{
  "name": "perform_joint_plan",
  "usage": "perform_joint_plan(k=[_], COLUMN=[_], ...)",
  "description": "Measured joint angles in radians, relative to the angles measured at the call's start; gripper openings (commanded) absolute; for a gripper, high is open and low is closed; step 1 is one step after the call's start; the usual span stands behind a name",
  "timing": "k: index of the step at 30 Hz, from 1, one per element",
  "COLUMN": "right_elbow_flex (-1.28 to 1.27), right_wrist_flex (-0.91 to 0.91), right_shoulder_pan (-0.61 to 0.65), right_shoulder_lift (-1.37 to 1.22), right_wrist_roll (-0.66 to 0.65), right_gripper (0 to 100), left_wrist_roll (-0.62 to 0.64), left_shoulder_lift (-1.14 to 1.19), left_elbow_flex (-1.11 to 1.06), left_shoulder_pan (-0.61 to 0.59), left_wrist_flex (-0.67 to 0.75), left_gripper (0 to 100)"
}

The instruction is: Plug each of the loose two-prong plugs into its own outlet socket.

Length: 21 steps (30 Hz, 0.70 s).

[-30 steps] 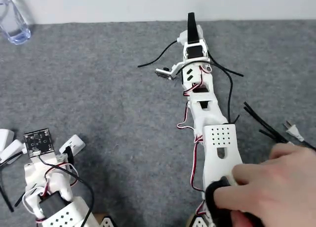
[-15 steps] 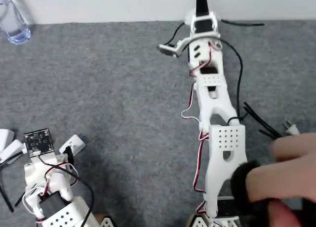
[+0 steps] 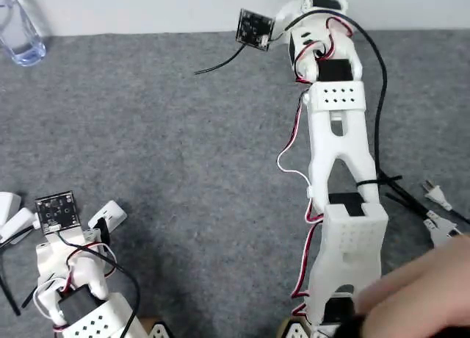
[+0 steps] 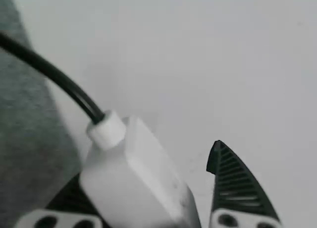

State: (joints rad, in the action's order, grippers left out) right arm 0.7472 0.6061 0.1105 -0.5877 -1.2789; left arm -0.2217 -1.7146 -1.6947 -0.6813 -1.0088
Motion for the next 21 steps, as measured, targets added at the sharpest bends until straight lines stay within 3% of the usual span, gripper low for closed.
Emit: perform_joint_plan(k=[5,12,21], right_elbow_flex=[0.000,0.000,0.000], right_wrist_flex=[0.282,0.586,0.721], right_shoulder_pan=[0.055,0.118,0.117], right_shoulder_lift=[0.008,0.008,-0.006], right_wrist_roll=[0.287,0.517,0.568], right_gripper=[25.7,37.0,36.5], left_wrist_roll=[0.000,0.000,0.000], left_shoulder_lift=[0.000,0.000,0.000], left_elbow_flex=[0.000,0.000,0.000], left_shoulder_pan=[0.000,0.000,0.000], left_wrist_flex=[0.000,0.000,0.000], left_gripper=[29,29,29])
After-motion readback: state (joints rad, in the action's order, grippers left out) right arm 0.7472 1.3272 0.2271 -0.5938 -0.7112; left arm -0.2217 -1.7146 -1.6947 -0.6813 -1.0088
